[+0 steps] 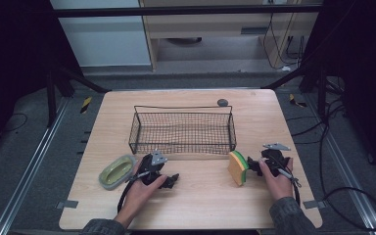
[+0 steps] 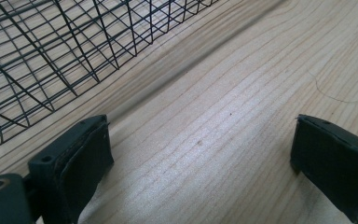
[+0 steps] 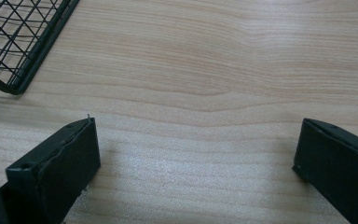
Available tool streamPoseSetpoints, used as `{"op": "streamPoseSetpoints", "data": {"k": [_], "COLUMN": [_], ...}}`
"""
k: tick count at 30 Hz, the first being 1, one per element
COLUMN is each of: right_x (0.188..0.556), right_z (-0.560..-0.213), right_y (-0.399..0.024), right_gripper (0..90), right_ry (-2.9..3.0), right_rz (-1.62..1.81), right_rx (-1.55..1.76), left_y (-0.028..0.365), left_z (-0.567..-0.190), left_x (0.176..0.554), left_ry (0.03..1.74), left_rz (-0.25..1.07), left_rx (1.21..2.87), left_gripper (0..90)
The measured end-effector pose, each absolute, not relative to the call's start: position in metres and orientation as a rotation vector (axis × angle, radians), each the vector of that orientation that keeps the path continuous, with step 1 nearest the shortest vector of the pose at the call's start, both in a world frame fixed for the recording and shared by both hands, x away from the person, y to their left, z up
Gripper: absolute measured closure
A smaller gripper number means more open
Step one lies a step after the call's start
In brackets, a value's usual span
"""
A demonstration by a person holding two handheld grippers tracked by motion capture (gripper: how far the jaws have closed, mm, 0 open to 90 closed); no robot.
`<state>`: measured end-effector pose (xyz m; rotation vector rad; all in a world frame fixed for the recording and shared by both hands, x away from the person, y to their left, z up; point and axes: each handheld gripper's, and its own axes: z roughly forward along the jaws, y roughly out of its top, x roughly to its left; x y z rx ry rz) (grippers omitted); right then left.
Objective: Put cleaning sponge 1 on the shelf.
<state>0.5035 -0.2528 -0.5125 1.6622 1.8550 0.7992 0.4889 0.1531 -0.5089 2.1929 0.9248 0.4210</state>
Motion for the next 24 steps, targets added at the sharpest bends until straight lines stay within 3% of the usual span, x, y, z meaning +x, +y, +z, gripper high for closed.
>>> {"op": "streamPoseSetpoints", "data": {"k": [12,24], "right_x": [0.505,0.505], "right_z": [-0.513,-0.512], "right_y": [-0.255,-0.257], "right_gripper": [0.6,0.7], "right_ry": [1.886,1.913], "right_rz": [0.808,0.820], "right_rx": [1.635,1.615], "left_y": [0.157,0.183], "left_z": [-0.503,-0.456], "left_x": [0.485,0.469], "left_ry": [0.914,0.818], "left_rz": [0.426,0.501], "left_rx": [2.216,2.304], "left_gripper": [3.8,5.0]}}
